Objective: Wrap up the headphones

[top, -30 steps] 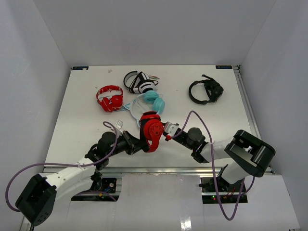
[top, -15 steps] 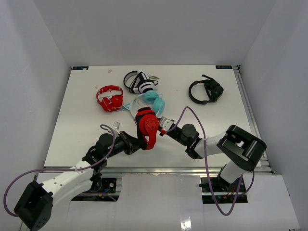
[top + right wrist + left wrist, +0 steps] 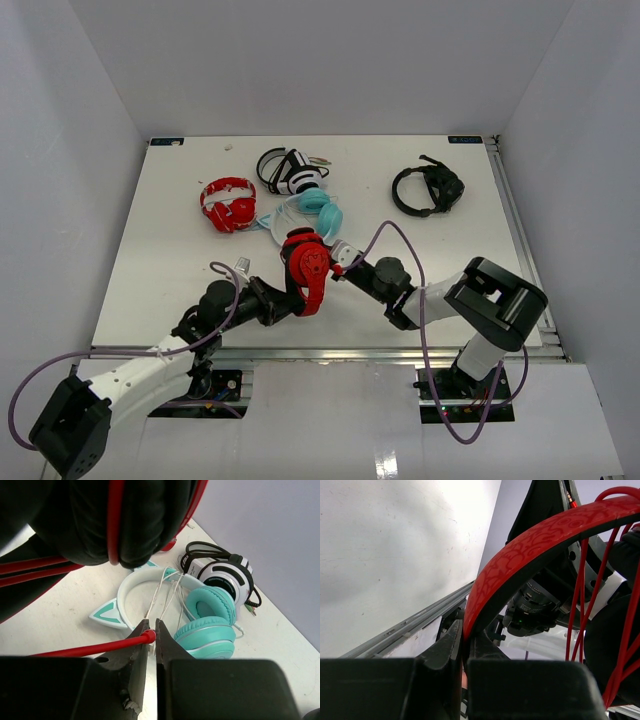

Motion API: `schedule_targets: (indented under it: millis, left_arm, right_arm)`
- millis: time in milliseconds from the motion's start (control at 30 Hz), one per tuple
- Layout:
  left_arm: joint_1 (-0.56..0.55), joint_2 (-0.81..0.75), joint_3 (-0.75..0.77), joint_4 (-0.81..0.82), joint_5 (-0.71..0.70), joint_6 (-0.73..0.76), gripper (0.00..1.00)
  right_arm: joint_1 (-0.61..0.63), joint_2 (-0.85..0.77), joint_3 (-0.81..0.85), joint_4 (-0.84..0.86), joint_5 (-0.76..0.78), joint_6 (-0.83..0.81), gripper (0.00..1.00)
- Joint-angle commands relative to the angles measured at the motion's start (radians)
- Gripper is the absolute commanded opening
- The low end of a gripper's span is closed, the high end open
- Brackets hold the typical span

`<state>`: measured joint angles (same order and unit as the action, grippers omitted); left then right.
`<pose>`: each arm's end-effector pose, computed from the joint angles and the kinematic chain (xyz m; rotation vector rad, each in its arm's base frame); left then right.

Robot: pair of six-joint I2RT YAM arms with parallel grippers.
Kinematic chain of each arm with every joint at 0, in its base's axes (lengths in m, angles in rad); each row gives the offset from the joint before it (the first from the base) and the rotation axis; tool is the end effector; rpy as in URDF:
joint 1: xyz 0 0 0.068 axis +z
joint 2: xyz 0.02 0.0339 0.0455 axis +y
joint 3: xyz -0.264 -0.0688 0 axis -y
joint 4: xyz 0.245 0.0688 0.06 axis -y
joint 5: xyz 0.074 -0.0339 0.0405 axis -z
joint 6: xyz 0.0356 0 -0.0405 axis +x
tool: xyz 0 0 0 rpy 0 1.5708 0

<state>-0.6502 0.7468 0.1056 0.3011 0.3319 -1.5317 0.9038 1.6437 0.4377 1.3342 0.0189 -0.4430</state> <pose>0.1203 -0.1061 0.1585 -0.7422 2.2180 -1.6361 0.1808 0.2285 0.1833 -0.8937 1.1453 0.3639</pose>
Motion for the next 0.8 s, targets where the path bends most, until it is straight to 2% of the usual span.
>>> schedule_targets:
  millis: [0,100,233,367,467,567,667,700,767]
  left_arm:
    - [-0.016,-0.052,0.032,-0.012,0.011,0.040,0.00]
    - [-0.016,-0.055,0.076,-0.104,-0.037,0.092,0.00]
    - [-0.014,-0.039,0.179,-0.244,-0.181,0.156,0.00]
    - [-0.016,0.027,0.328,-0.451,-0.345,0.236,0.00]
    - [-0.016,0.073,0.384,-0.485,-0.401,0.266,0.00]
    - [-0.014,0.111,0.451,-0.543,-0.453,0.318,0.00]
    - [-0.014,0.143,0.515,-0.636,-0.565,0.379,0.00]
    - [-0.014,0.154,0.535,-0.670,-0.608,0.400,0.00]
    - [-0.011,0.169,0.565,-0.735,-0.699,0.432,0.00]
  right_arm:
    - [-0.011,0.025,0.025,0.554,0.054,0.028,0.21]
    - [-0.010,0.028,0.003,0.554,0.069,0.025,0.26]
    - [-0.011,0.016,-0.044,0.554,0.099,0.011,0.30]
    - [-0.011,-0.011,-0.110,0.556,0.119,0.000,0.34]
    - [-0.011,-0.031,-0.160,0.554,0.151,0.011,0.36]
    - [-0.012,-0.057,-0.195,0.554,0.282,0.052,0.37]
    - [-0.018,-0.112,-0.235,0.551,0.428,0.164,0.36]
    - [-0.021,-0.145,-0.245,0.524,0.467,0.200,0.36]
    - [-0.024,-0.282,-0.242,0.311,0.469,0.270,0.36]
